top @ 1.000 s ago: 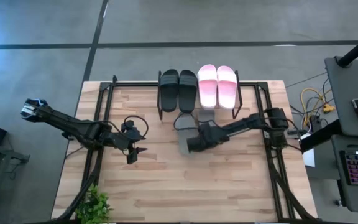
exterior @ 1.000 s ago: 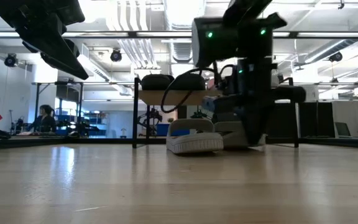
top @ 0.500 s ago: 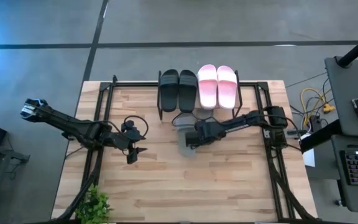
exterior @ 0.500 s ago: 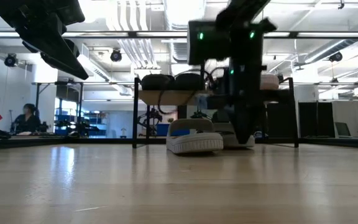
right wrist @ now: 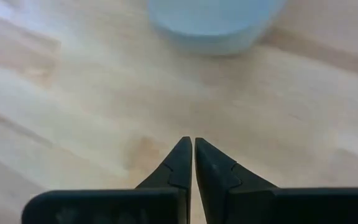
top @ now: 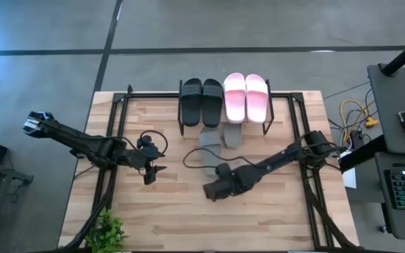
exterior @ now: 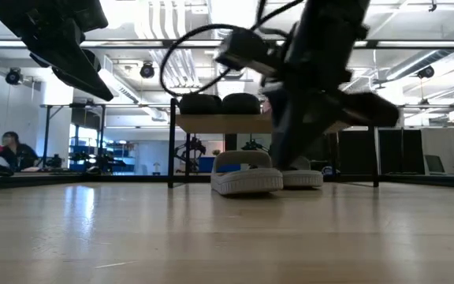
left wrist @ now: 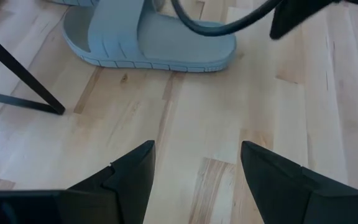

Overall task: Pick and place slides into the shelf
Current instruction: Move the left gray slide under the shelf

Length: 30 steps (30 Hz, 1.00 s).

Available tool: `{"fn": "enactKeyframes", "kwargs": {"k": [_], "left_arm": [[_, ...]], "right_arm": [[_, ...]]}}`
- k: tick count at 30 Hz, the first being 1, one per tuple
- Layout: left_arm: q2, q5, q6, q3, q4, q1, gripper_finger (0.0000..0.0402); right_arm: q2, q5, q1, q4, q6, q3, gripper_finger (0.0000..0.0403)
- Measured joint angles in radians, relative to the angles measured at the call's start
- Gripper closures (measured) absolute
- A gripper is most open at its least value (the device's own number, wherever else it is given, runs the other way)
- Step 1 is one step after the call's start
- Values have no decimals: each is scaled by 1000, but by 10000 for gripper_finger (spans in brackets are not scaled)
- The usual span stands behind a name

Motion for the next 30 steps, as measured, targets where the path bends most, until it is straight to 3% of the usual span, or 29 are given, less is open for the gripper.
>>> {"fn": "enactKeyframes", "kwargs": {"k": [5,13,23,30], "left_arm": [[0,0,1,0,0,0,178],[0,0,0,0,0,0,178],[0,0,-4,0,-7,0,178],[0,0,-7,0,-9,0,178]], "right_arm": [[65,-13,-39,100,-30,-1,390],[146,-3,-126,108,-162,63,390],[155,110,-263,104,-275,80,390],[155,106,-342,102,-357,78,390]]}}
